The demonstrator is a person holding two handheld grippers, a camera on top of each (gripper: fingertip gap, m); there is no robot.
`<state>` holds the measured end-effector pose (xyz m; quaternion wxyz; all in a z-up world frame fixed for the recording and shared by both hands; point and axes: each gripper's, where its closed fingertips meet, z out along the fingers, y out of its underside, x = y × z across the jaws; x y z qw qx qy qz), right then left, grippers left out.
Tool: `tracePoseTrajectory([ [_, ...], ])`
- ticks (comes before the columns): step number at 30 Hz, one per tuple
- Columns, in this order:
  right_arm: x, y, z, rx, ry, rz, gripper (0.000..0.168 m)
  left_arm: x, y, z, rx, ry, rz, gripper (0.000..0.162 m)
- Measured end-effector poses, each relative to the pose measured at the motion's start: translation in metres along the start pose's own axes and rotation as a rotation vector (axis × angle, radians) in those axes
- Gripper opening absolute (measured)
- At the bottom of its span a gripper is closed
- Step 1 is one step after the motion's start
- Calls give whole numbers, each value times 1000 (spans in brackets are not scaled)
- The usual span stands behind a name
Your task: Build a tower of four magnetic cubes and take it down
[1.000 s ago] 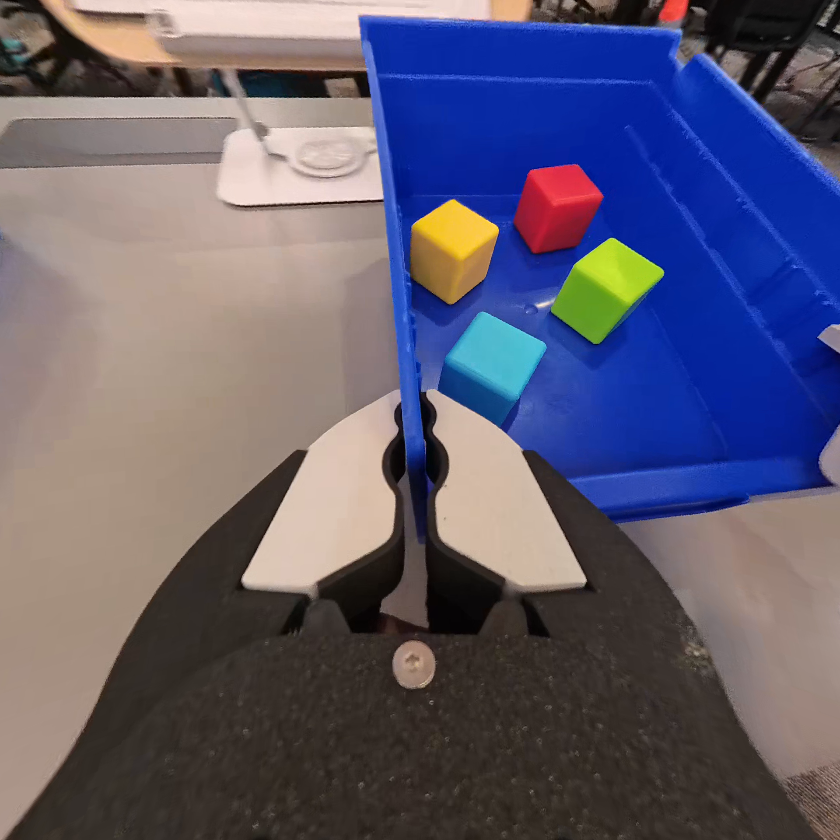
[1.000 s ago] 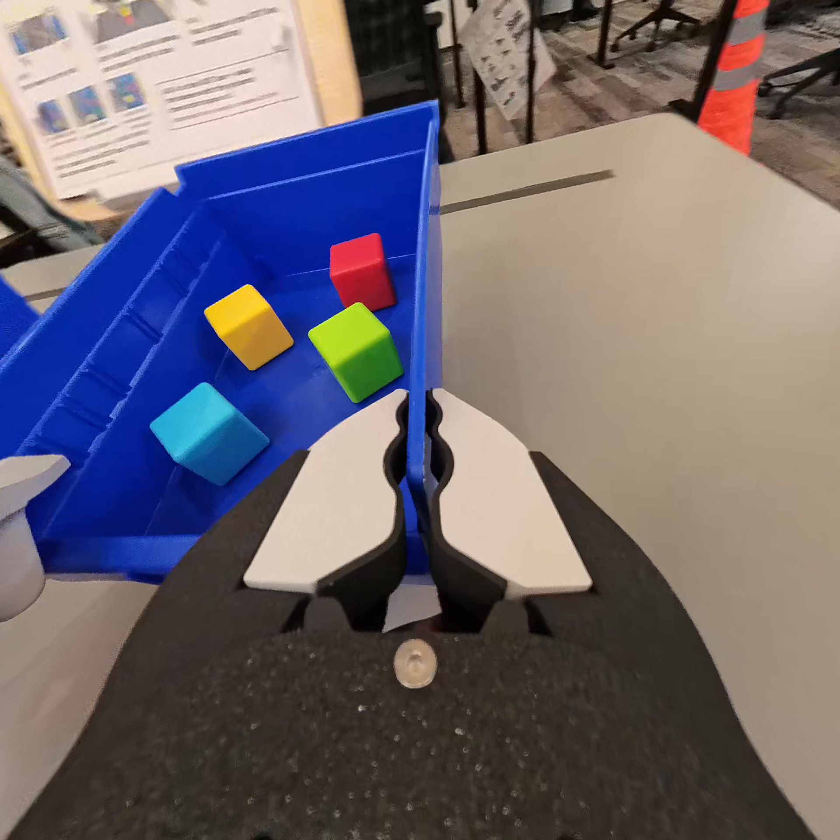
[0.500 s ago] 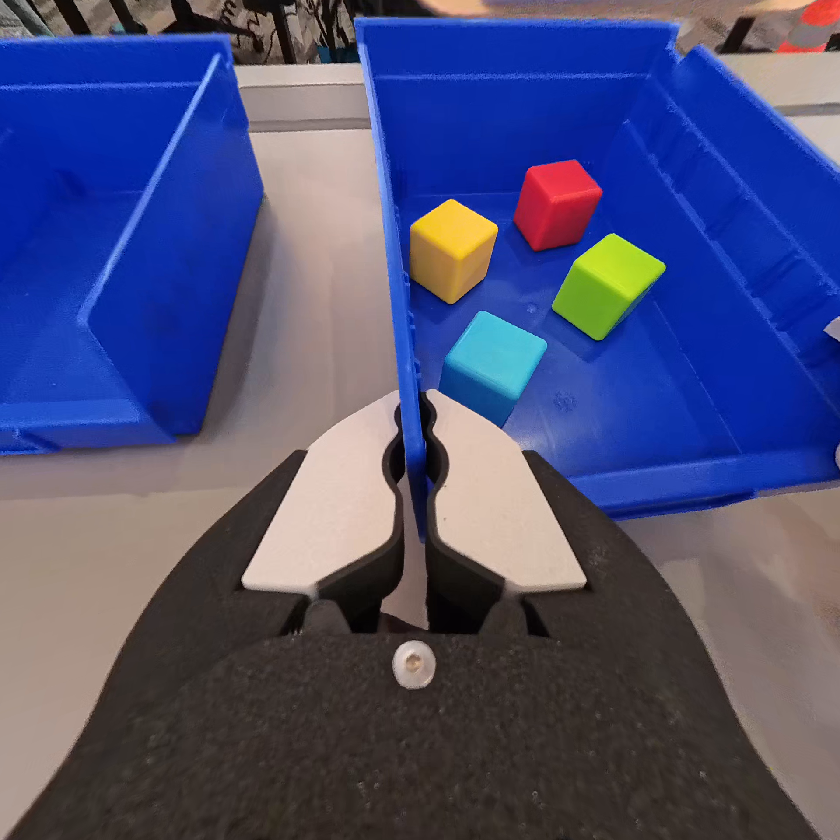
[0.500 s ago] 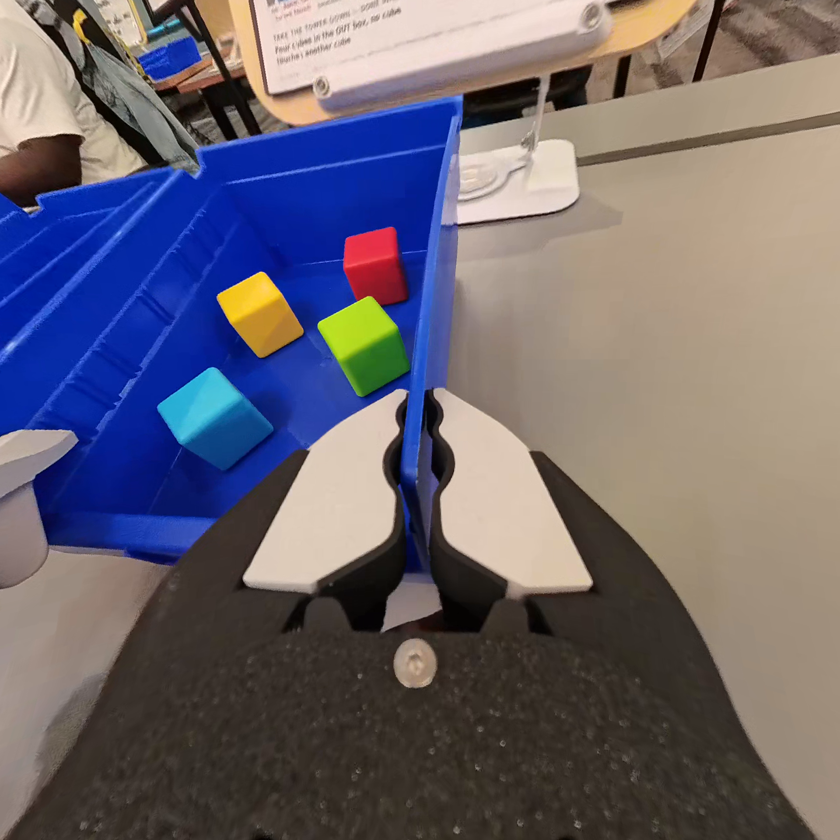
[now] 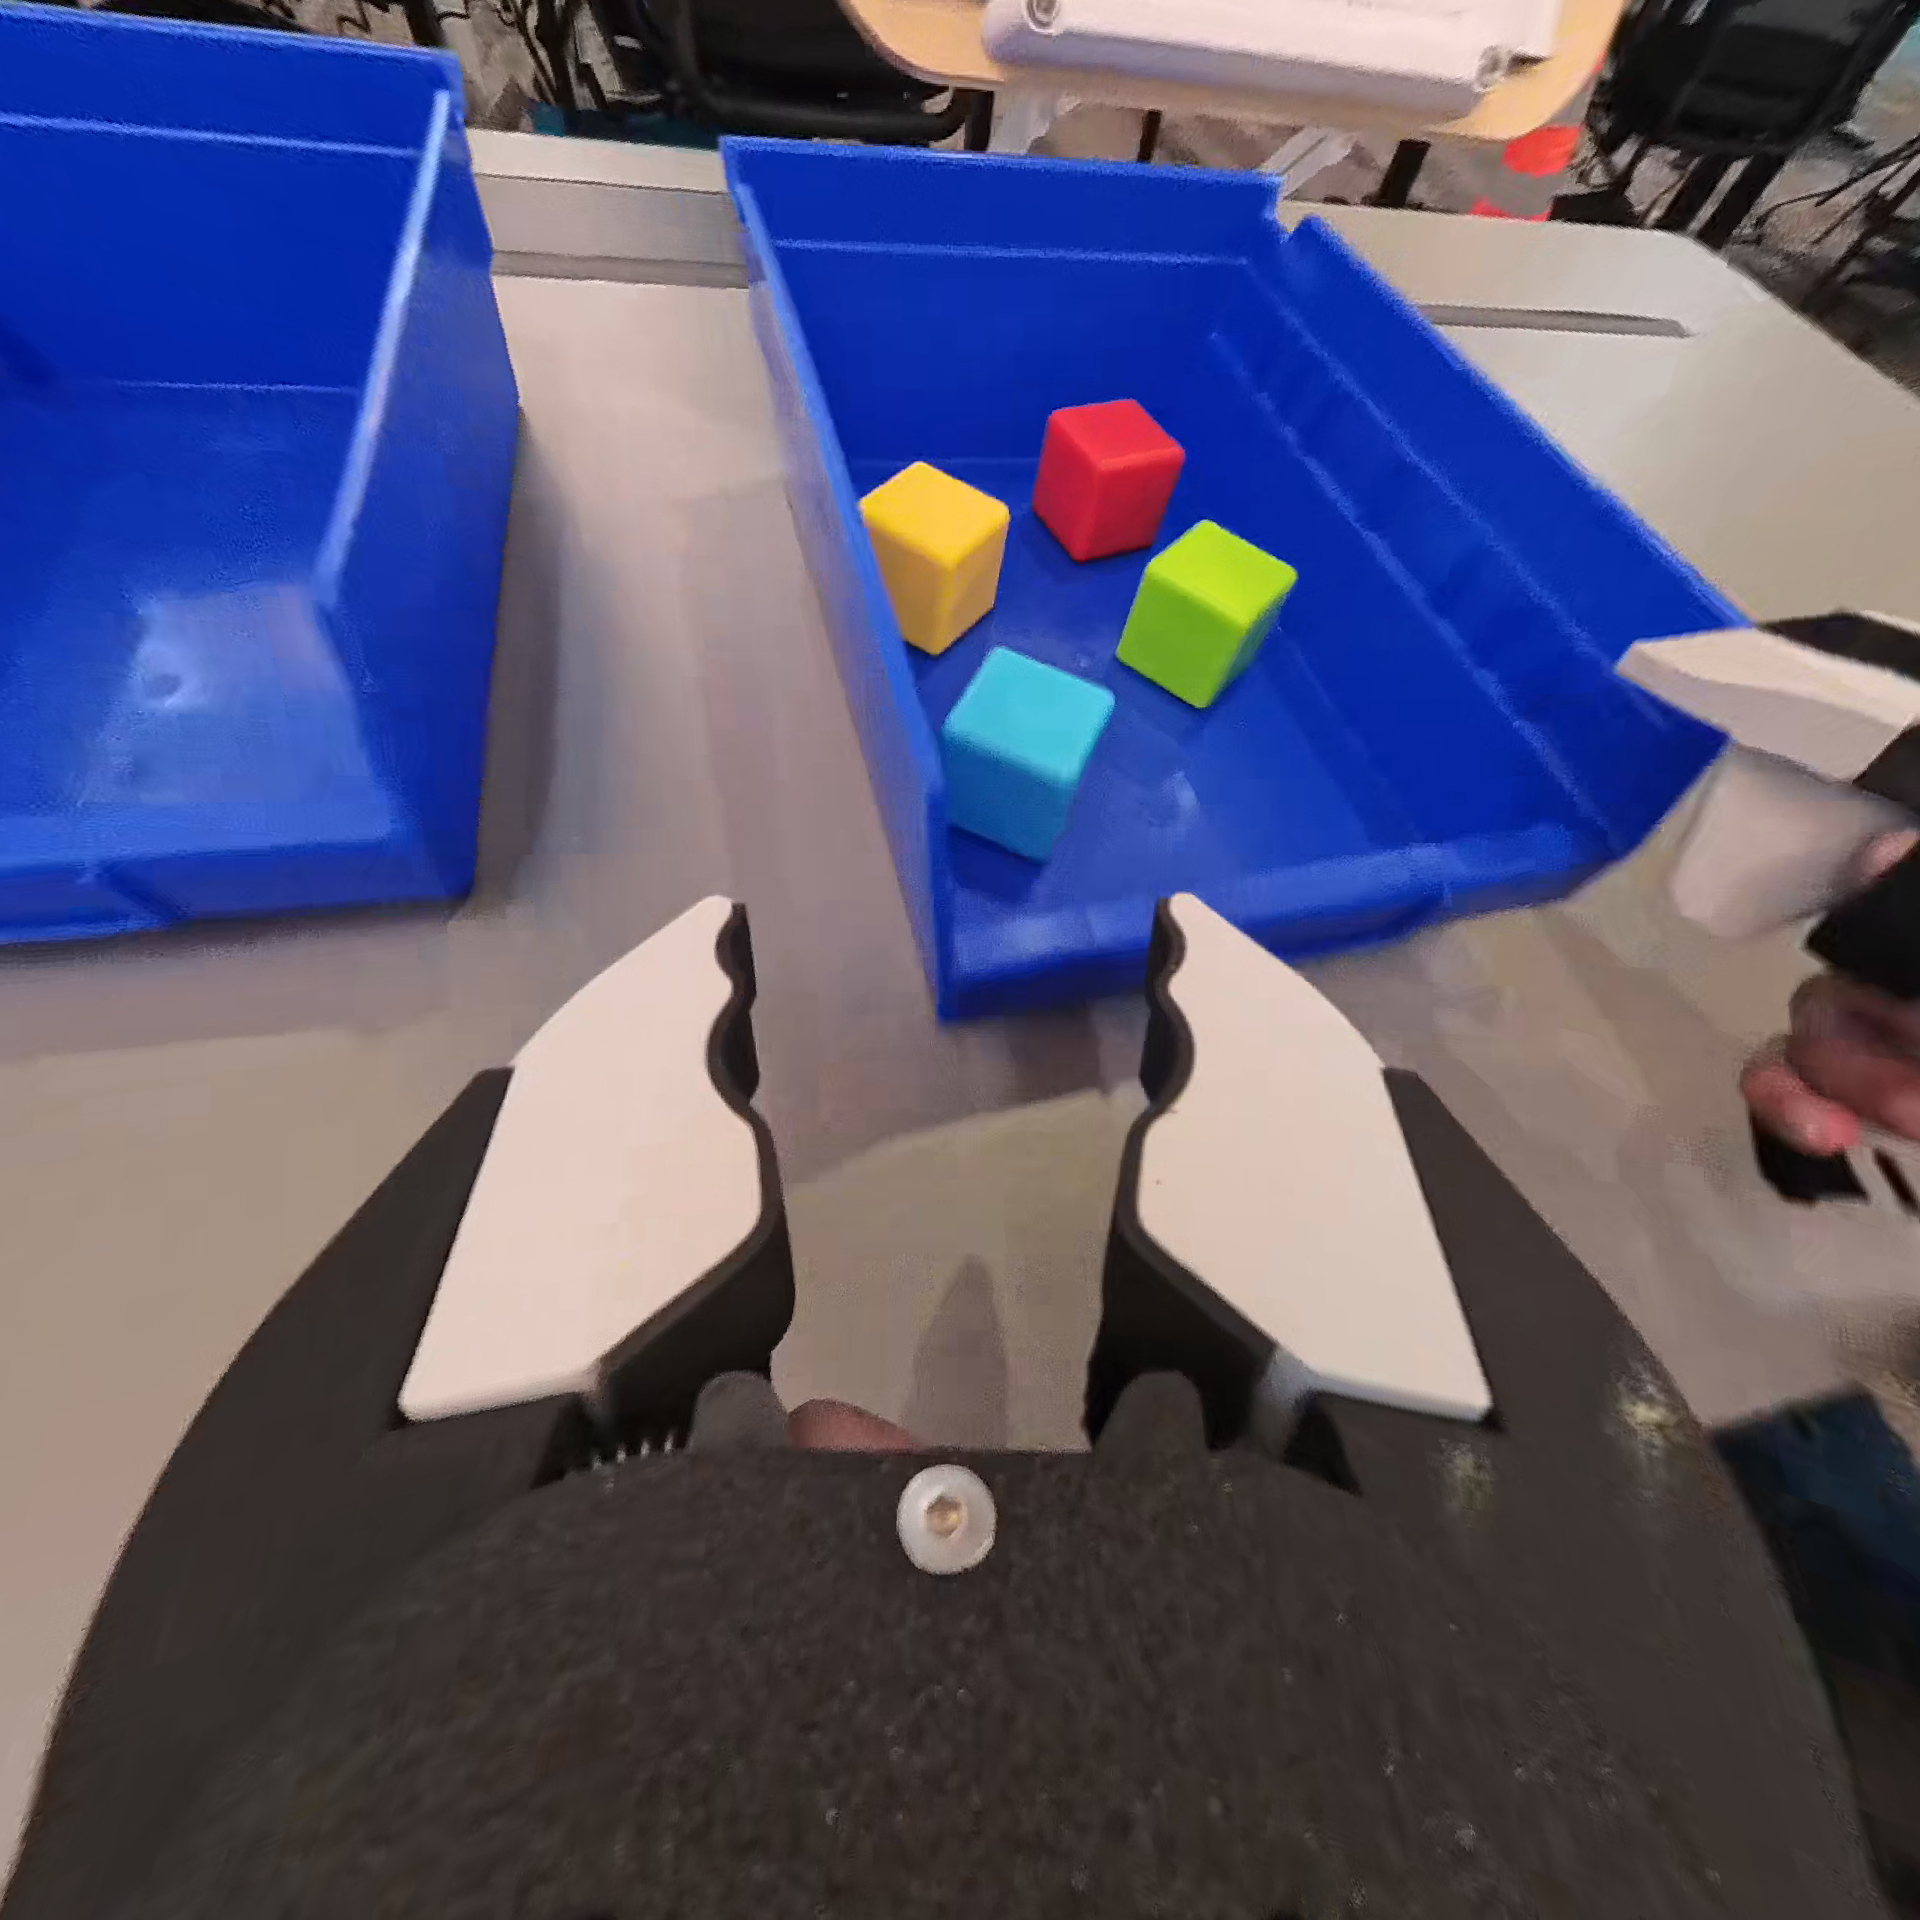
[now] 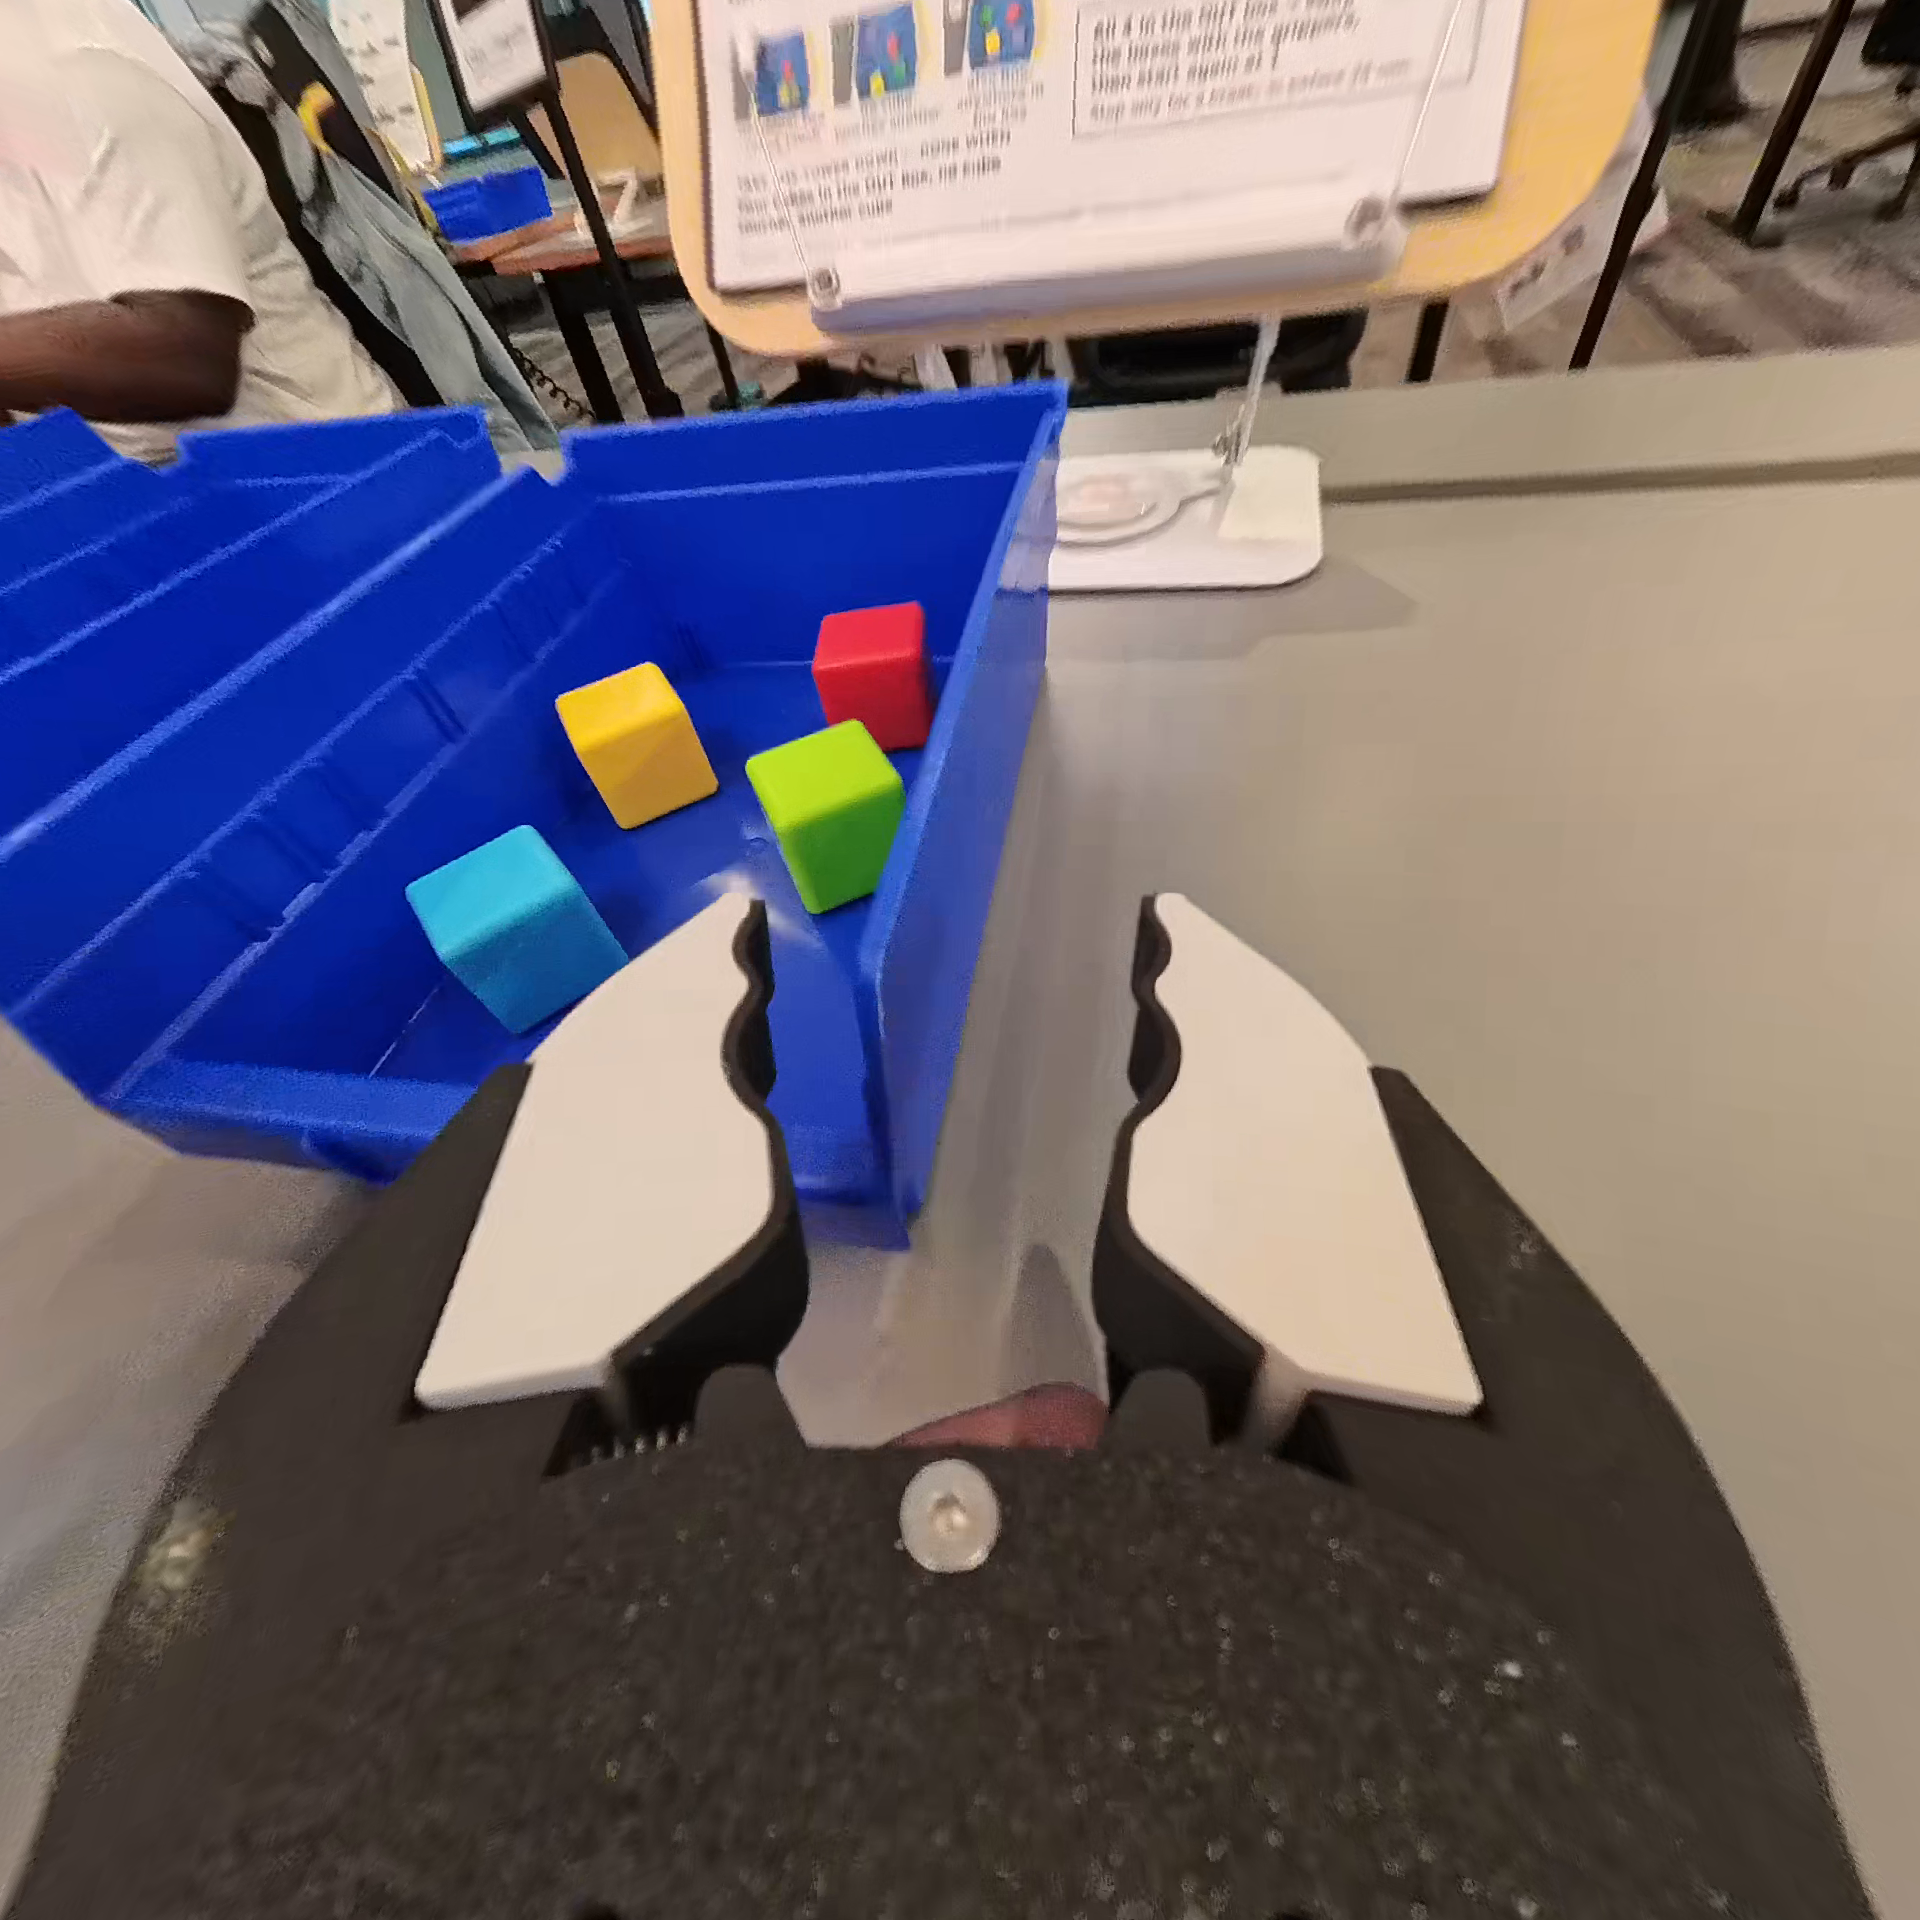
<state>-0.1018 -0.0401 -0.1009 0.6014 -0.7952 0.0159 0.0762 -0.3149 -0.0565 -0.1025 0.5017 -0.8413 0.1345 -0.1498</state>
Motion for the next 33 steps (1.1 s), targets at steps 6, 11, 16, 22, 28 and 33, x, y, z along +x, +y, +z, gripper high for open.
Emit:
tracePoseTrajectory([
  [6, 2, -46, -38, 167, -48, -42, 64, -124, 16, -49, 47, -189, -274, 63],
  [11, -27, -57, -46, 191, -124, -118, 58, -259, -16, -37, 141, -452, -244, 70],
  [16, -56, -61, -54, 213, -221, -123, 51, -317, -36, 8, 87, -486, -114, 66],
  [22, -87, -62, -61, 218, -307, -138, 48, -336, -29, 25, 15, -444, -172, 22],
  [28, -168, -7, -53, 55, -474, -278, 48, -306, -10, 10, 2, -371, -174, 3],
  [33, -225, 36, -40, -81, -533, -314, 47, -274, 19, -40, -2, -519, -156, 2],
])
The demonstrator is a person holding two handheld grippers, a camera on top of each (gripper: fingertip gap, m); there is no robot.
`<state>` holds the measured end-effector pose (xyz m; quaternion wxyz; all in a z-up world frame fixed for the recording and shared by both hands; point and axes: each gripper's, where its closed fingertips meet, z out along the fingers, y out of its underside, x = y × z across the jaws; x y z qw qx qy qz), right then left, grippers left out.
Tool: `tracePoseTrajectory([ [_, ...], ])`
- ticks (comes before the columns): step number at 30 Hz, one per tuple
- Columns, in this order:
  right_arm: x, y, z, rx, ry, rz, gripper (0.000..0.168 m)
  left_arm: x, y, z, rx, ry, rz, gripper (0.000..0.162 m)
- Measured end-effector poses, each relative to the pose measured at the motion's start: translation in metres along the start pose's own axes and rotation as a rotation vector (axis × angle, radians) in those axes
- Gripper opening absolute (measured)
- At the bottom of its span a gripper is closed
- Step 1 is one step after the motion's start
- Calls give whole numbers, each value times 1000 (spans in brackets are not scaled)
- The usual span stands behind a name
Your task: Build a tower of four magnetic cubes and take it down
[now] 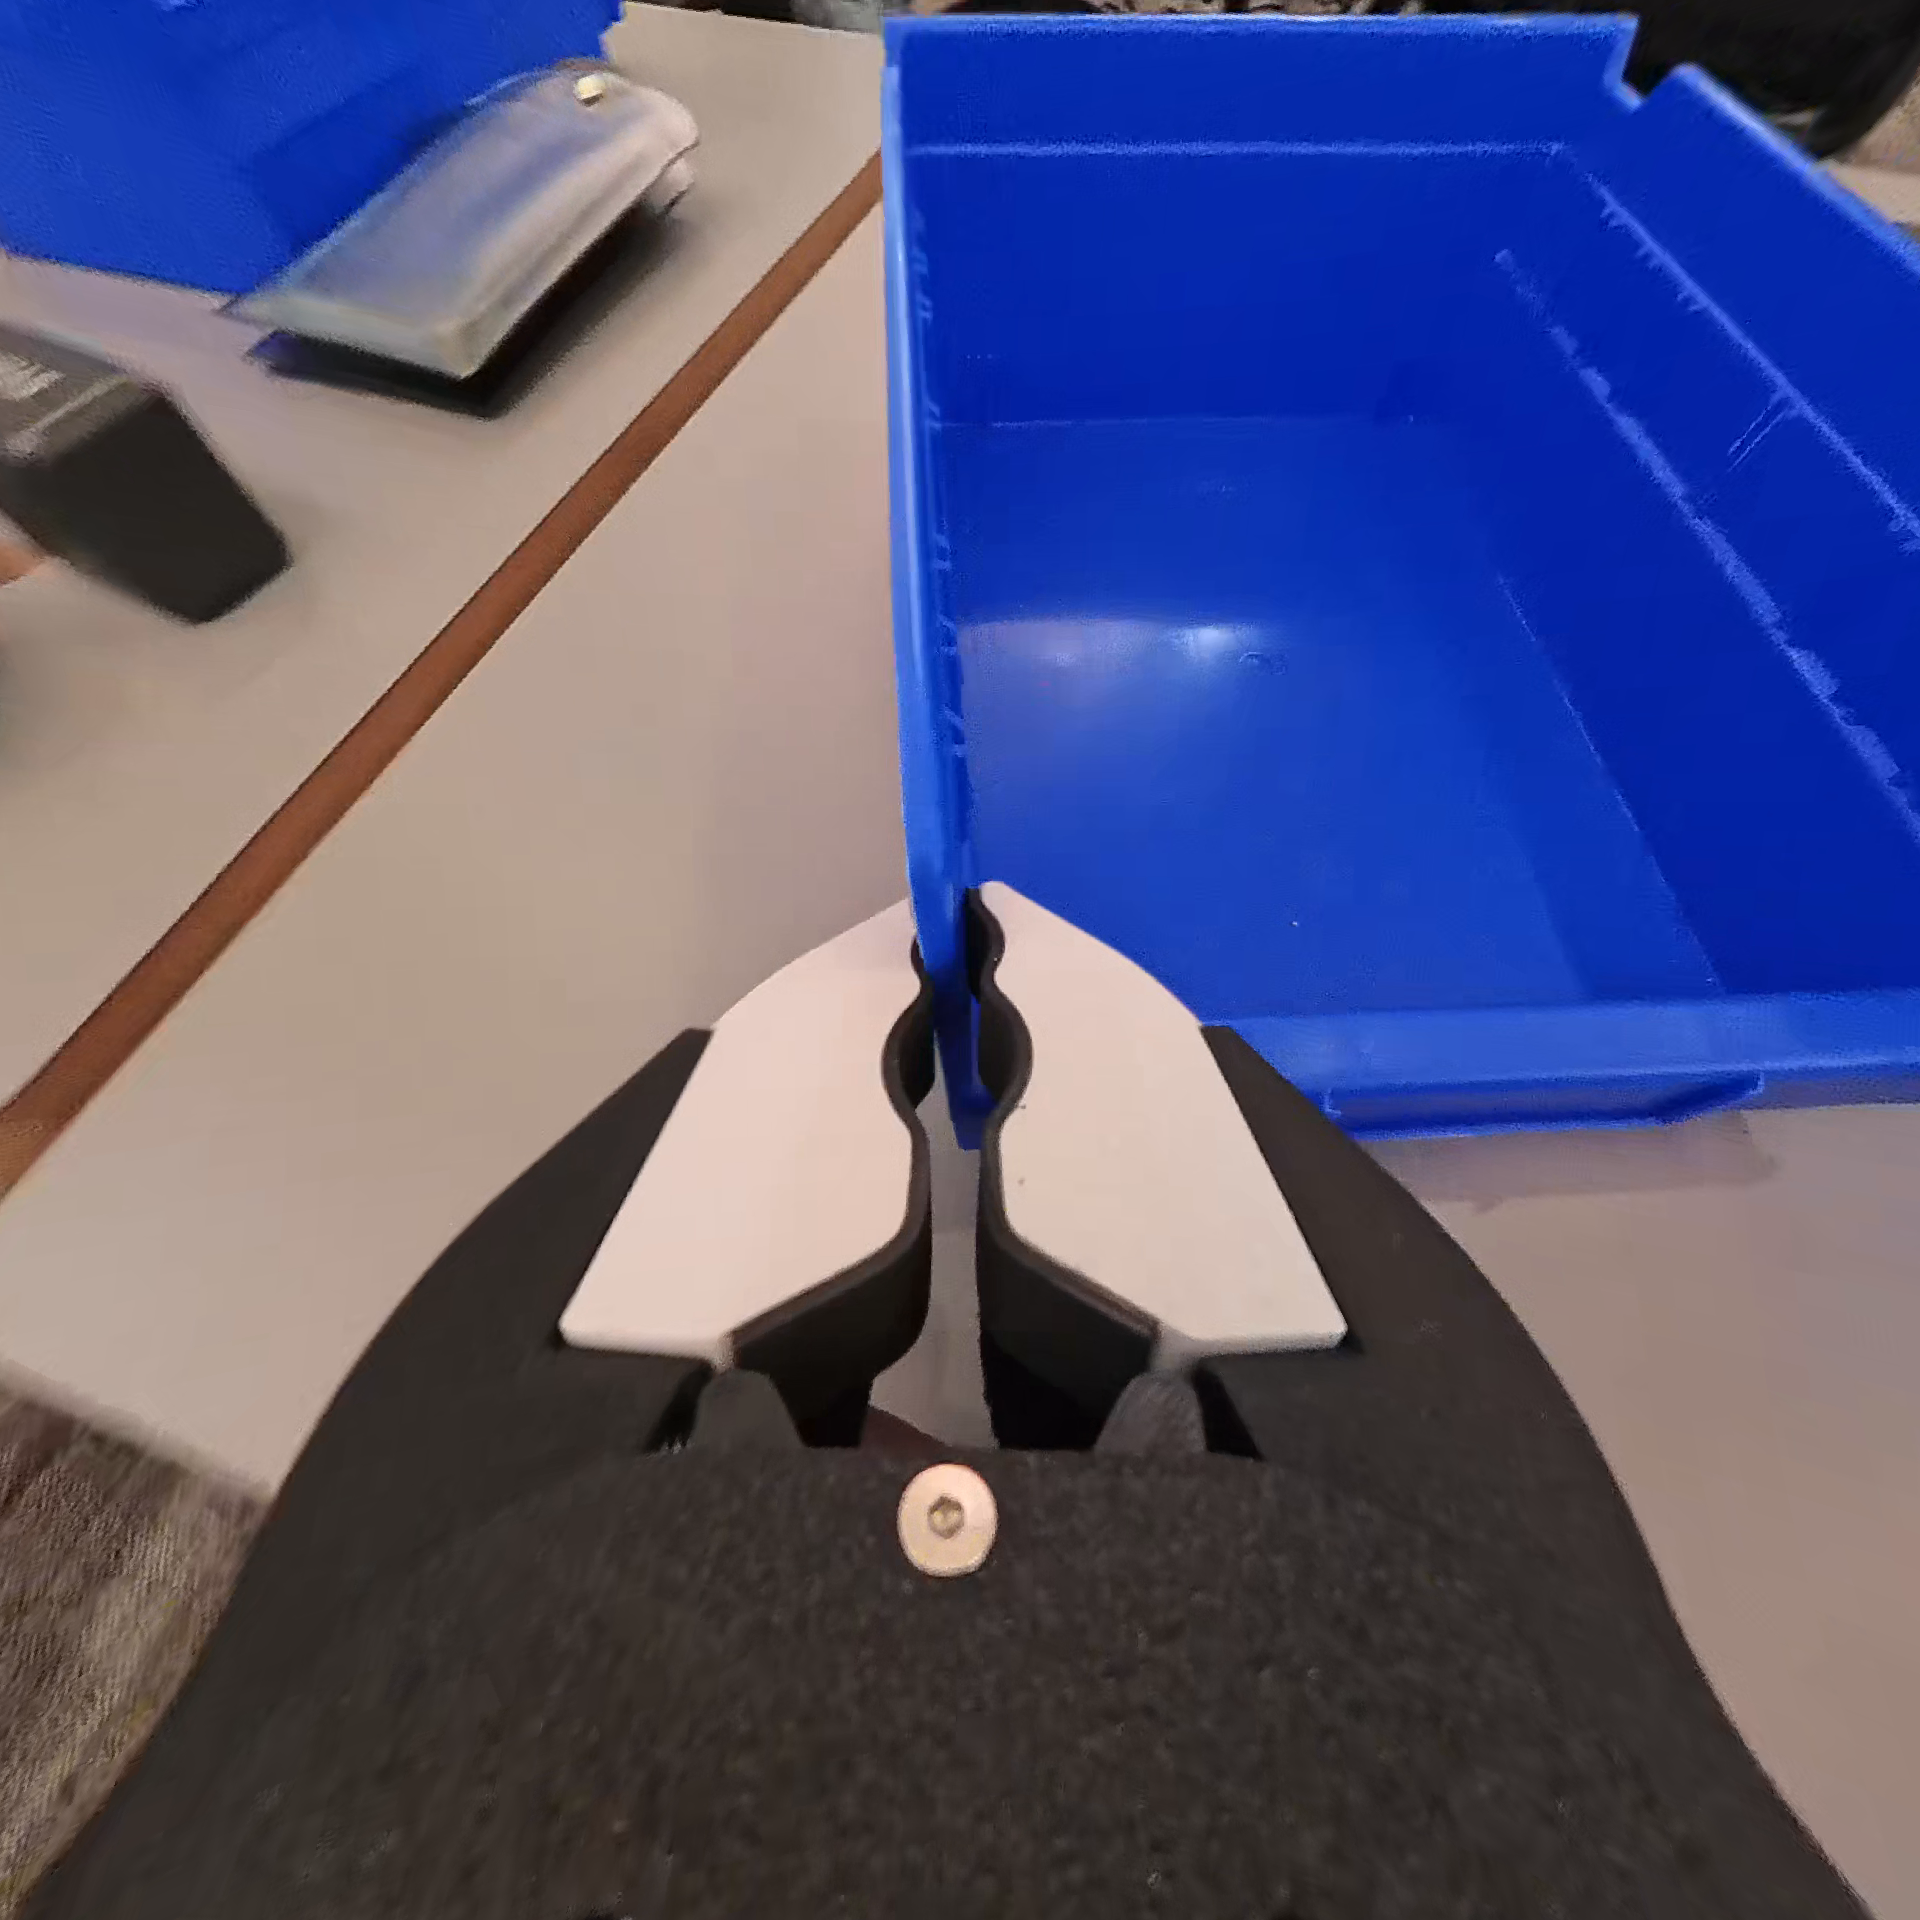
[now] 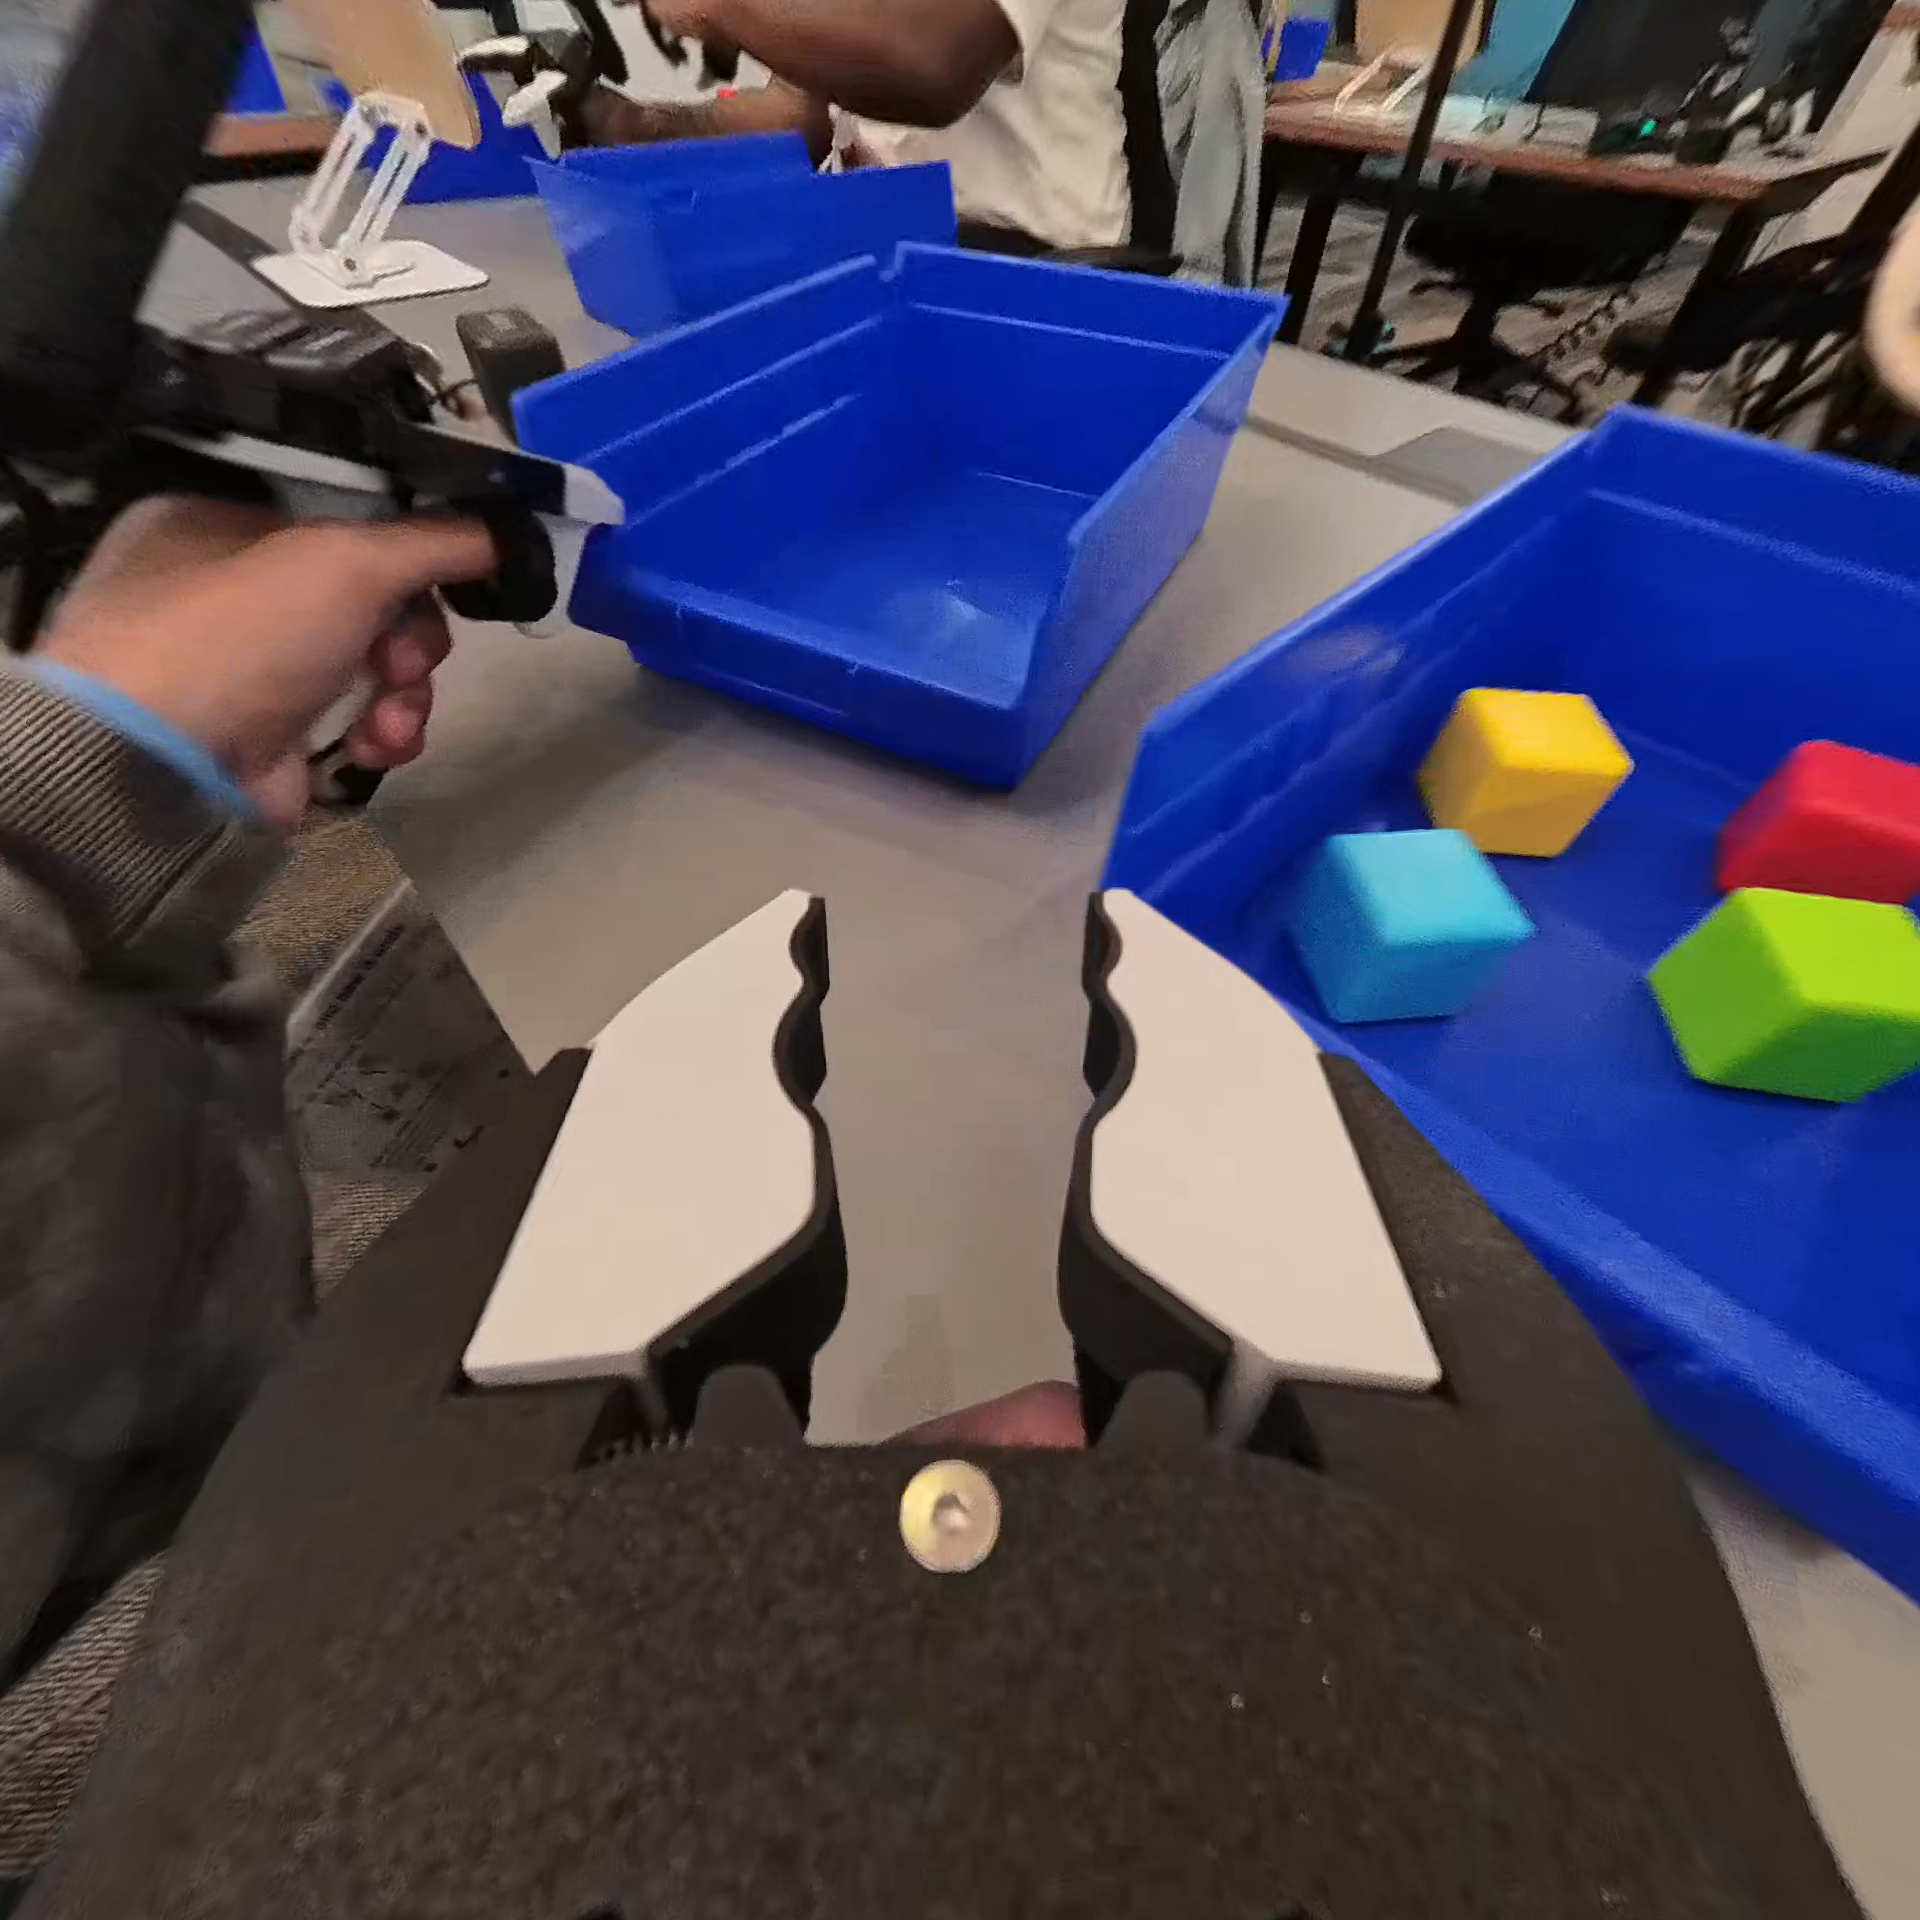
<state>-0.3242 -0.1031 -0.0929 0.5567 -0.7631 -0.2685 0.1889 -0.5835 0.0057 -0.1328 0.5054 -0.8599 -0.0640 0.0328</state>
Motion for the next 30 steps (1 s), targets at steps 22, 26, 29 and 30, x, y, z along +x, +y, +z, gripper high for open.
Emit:
tracePoseTrajectory([
  [22, -9, -92, -16, 291, 191, 35, 4, 37, -9, -225, 510, -207, 20, 1],
  [26, 48, -143, -81, 415, 321, 15, 4, 102, -73, -243, 642, -69, 24, 1],
  [29, 108, -161, -136, 455, 467, -1, 4, 176, -109, -242, 690, 78, 30, 1],
  [30, 129, -162, -155, 458, 510, 1, 4, 203, -117, -240, 697, 133, 29, 1],
])
